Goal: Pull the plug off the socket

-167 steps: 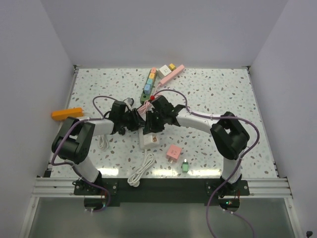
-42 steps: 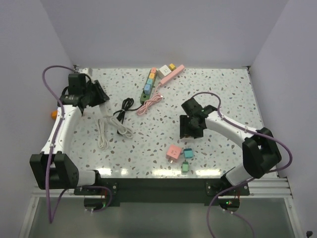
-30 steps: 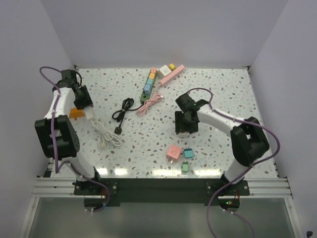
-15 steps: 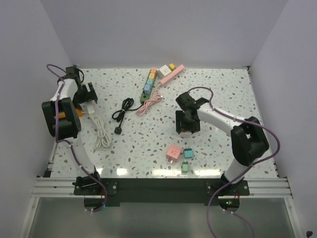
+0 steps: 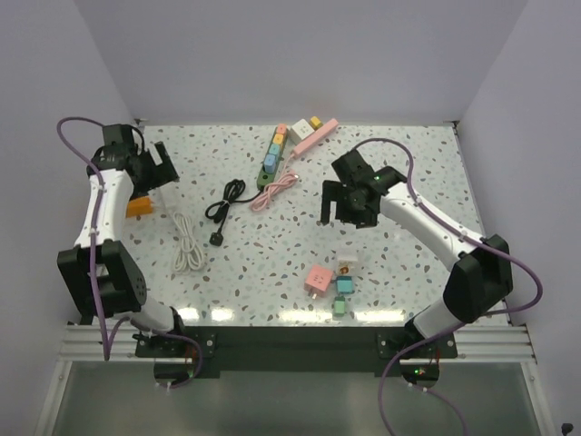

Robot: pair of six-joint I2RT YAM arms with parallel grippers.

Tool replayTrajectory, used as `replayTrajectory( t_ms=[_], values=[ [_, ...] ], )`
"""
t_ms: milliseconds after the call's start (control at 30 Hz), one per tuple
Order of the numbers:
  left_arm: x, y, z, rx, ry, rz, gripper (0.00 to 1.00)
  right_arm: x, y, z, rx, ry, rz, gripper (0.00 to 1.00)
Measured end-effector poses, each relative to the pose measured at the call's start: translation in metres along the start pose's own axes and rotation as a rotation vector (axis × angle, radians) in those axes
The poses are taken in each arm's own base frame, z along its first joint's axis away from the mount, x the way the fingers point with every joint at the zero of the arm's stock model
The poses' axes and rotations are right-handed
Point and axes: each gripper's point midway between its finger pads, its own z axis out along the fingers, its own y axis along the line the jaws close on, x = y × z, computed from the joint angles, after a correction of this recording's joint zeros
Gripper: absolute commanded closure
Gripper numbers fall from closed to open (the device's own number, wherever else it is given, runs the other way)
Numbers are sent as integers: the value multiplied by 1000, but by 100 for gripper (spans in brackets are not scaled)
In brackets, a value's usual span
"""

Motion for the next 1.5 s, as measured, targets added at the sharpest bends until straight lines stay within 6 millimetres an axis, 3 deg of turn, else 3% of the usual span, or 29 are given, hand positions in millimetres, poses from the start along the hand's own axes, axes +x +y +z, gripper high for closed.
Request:
replayTrajectory(
  t_ms=[100,200,367,567,700,800,833,900,1067,1200,1500],
  values=[
    [12,-26,-21,98,-37,17,0,-9,15,3,-53,-13,21,9],
    [29,-61,-44,240,-71,42,0,-36,46,20,-115,-35,55,11],
    [65,-99,-63,419,-60,58,0,-81,101,74,-202,-78,136,15],
    [102,-99,-59,466,14,22,0,-101,130,130,-225,-93,265,16],
    [111,-99,-66,492,11,12,0,-125,145,139,-245,-138,360,19],
    [115,-98,-67,498,6,13,0,-153,162,141,-262,-174,428,28],
    [116,-97,-67,496,9,13,0,-161,168,142,-268,-181,448,35],
    [118,-97,-66,494,13,12,0,-170,175,147,-268,-184,477,39],
    [118,-96,-66,492,15,12,0,-153,163,162,-207,-131,503,41],
    [118,-97,-65,494,13,13,0,-123,139,167,-147,-95,504,39],
    [122,-95,-57,482,42,8,0,-116,135,168,-140,-57,452,40]
  ],
)
